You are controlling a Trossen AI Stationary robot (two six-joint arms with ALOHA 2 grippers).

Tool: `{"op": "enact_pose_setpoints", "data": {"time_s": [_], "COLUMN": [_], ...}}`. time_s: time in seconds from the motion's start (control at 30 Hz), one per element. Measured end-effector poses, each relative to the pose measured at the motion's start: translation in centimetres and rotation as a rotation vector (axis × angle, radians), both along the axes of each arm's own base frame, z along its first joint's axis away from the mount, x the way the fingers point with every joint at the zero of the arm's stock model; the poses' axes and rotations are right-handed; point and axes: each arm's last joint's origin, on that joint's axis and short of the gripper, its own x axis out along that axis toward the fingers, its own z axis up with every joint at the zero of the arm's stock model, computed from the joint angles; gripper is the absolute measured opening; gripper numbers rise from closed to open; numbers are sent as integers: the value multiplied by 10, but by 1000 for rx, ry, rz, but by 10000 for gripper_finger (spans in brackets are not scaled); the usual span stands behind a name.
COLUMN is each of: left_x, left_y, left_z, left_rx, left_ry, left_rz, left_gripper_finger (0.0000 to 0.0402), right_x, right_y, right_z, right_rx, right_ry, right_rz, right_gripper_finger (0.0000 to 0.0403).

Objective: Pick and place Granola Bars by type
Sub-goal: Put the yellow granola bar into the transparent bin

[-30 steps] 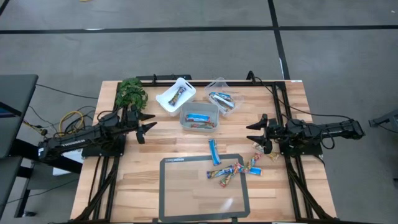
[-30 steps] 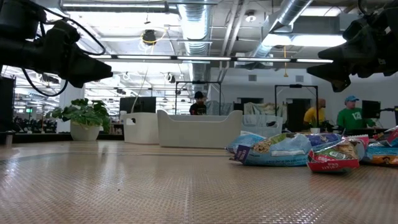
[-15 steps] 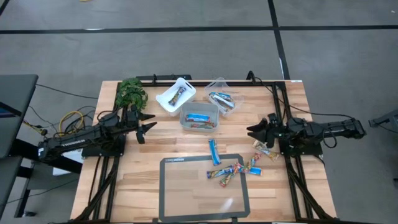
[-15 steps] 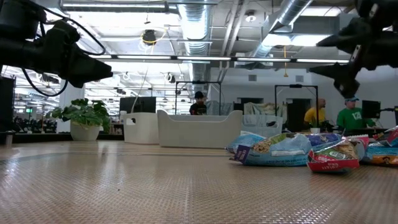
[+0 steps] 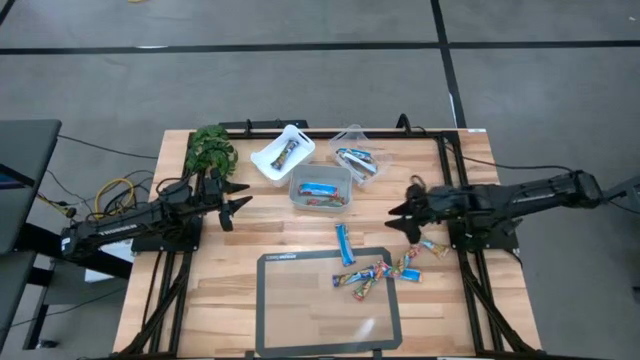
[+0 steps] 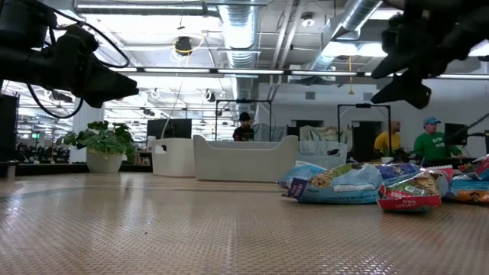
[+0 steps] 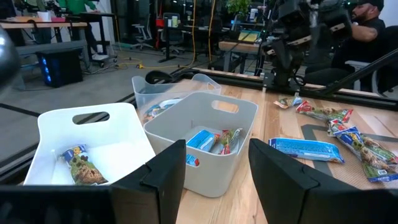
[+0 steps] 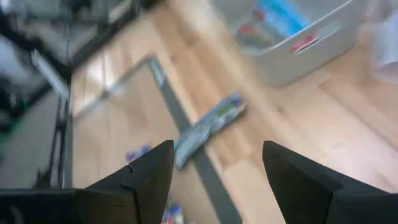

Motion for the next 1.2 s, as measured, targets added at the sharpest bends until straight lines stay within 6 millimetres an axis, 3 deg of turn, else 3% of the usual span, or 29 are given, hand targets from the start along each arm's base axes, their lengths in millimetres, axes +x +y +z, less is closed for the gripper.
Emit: {"op": "enact_pose_setpoints", "data": {"time_s": [0.2,0.5,0.77,1.0,1.2], "left_x": [0,0,0,0,0], "left_y": [0,0,0,0,0], "left_z": [0,0,0,0,0], "left_rx": [0,0,0,0,0], "left_ry": [0,0,0,0,0], "left_rz": [0,0,1,0,0], "left_gripper_finger": [169,169,169,169,169], "right_x": [32,56,39,30,10], "right_y": [6,6,10,18,24], "right_z": [6,12,2,1,-22], "right_rx": [17,99,111,62,34], "right_ry": [167,572,1069,1135,1187], "right_rz": [130,-3,-155,-181,-159], "right_gripper_finger": [240,240,240,240,240]}}
